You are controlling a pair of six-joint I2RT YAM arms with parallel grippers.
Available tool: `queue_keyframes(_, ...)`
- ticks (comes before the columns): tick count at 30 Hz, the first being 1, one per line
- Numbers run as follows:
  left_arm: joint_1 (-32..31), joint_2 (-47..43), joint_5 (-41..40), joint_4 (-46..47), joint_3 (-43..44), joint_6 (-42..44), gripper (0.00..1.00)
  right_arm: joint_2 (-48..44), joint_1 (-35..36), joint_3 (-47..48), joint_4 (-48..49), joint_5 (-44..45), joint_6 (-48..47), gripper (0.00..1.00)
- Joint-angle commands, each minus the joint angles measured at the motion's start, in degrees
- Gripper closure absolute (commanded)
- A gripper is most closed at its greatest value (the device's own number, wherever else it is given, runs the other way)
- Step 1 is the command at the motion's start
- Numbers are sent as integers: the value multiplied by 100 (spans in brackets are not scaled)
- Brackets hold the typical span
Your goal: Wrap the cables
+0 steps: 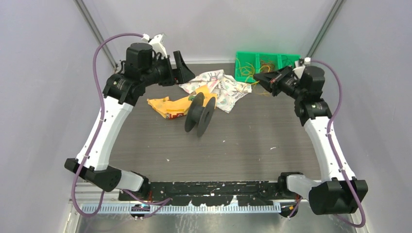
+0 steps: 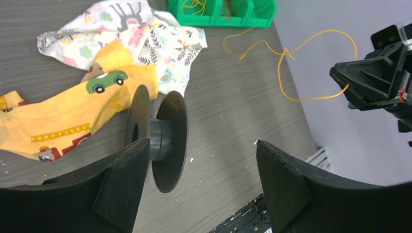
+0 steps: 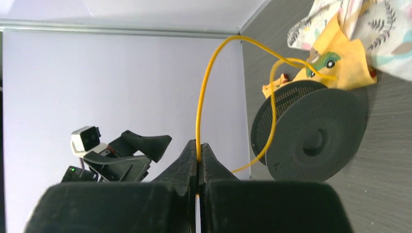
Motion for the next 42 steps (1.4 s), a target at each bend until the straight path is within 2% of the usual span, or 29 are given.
queue_keyframes(1,36,-106,110,335,-271,-119,19,188,205,-742,1956,-239,1154,99)
queue_keyframes(7,248,118,478,-101,-109,-285,21,684,1089,-24,1748,-224,116,100)
queue_keyframes(12,291,-50,521,152,-493,-355,21,1112,1314,-291,3253,-389,755,99)
queue_keyframes(17,317,-117,734,168,-602,-312,22,1434,1445,-302,4009,-624,1298,99)
queue_keyframes(22,318,15,1318,384,-735,-547,23,1491,1502,-470,4264,-629,1381,100)
queue_keyframes(26,326,48,1936,1284,-1245,-1200,25,1477,1519,-572,4384,-633,1394,99)
queue_keyframes(34,326,105,1432,962,-1345,-980,33,1726,1868,-609,4374,-886,1096,99)
queue_keyframes(42,339,-104,850,428,-1419,-499,32,2293,2198,-796,4374,-1136,726,99)
